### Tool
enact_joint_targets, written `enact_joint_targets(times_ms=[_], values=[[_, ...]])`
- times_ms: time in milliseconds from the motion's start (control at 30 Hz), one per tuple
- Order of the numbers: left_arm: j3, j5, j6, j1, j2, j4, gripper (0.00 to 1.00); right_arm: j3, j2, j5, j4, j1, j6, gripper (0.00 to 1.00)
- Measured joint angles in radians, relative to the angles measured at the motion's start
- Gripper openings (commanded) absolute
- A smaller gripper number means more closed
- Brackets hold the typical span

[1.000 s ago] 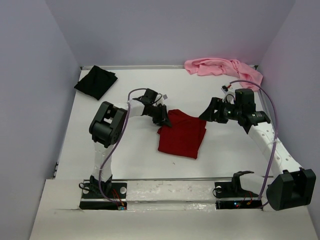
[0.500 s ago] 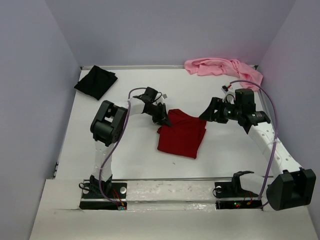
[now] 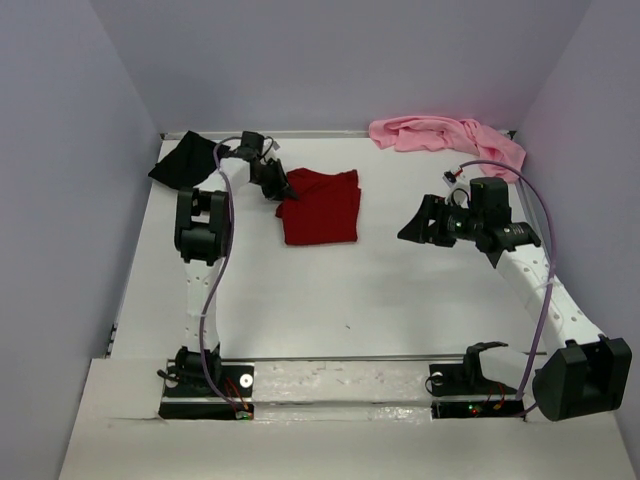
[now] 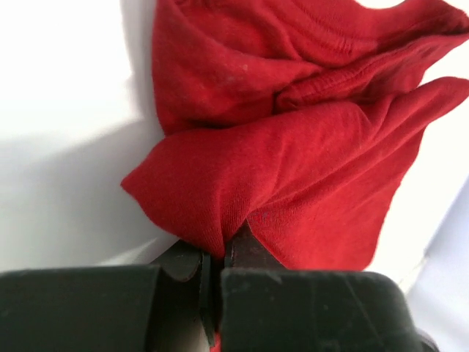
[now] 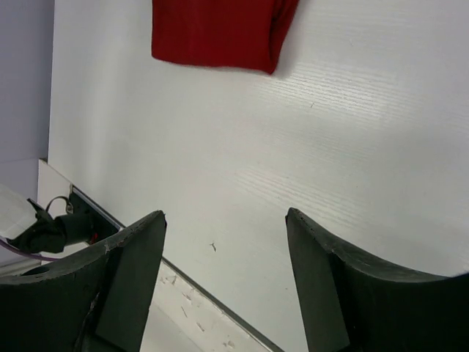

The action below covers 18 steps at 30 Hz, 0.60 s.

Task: Fold and stack the t-shirts
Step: Neatly place the folded tshirt to the corner

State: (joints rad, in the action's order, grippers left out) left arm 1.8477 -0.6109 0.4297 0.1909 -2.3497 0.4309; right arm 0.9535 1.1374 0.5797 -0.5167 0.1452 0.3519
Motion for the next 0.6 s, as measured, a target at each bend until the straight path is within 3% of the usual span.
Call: enact_joint_targets(times_ms=[233, 600], values=[[0.263, 0.142, -0.054, -0.088, -0.097, 0.156, 0.0, 0.0, 0.0, 0.0, 0.0, 0.0, 0.002, 0.72], [0.329, 0.214, -0.076, -0.2, -0.108, 0.241, 0.0, 0.0, 0.024, 0.022, 0.0, 0.0, 0.002, 0.72]])
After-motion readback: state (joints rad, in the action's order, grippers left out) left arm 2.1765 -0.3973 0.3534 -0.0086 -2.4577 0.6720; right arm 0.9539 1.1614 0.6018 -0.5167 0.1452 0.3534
